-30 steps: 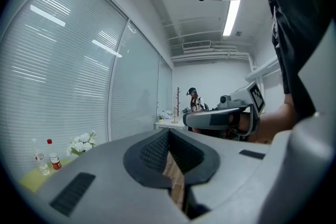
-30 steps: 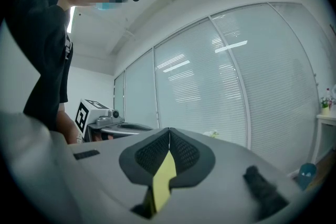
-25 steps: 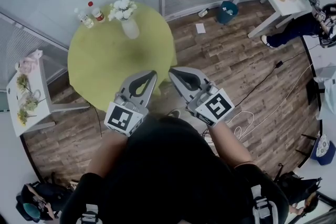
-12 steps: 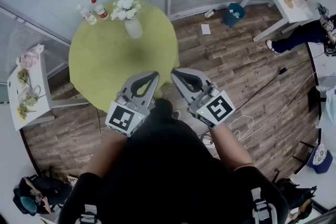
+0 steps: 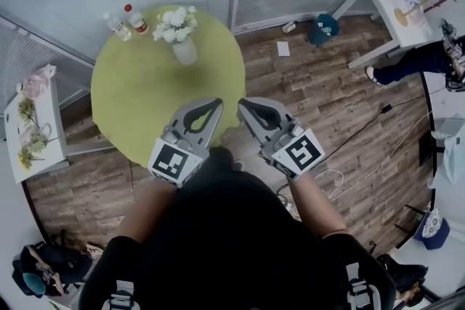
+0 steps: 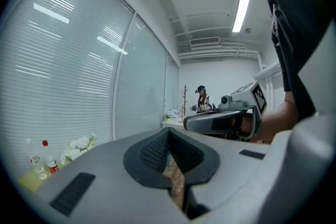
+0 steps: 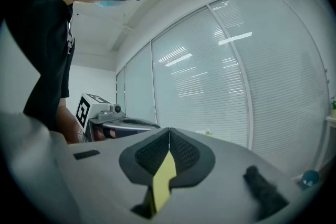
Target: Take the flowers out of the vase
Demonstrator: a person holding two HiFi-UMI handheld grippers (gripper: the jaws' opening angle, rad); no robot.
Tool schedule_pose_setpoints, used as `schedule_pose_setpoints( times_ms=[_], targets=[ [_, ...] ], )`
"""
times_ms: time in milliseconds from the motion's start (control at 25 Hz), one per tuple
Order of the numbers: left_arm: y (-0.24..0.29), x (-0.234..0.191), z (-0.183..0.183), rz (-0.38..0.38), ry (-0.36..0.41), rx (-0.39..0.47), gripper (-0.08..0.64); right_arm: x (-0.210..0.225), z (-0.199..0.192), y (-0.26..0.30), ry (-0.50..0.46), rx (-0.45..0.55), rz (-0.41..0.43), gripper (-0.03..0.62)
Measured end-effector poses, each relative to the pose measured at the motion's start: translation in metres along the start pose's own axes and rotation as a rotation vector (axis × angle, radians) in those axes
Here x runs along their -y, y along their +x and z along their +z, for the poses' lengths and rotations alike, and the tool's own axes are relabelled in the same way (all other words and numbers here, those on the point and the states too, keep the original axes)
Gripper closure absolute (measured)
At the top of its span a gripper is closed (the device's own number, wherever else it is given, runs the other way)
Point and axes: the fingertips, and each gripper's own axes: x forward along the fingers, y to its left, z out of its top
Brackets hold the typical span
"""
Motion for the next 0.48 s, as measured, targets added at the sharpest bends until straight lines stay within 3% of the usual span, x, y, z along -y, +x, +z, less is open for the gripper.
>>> schedule_pose_setpoints(
  times_ms=[480],
  targets=[
    [0.019, -0.09, 0.001, 0.049, -0.015, 0.03, 0.548, 0.041, 0.005, 0.072, -0.034, -0.076, 0.007, 0.574]
  ],
)
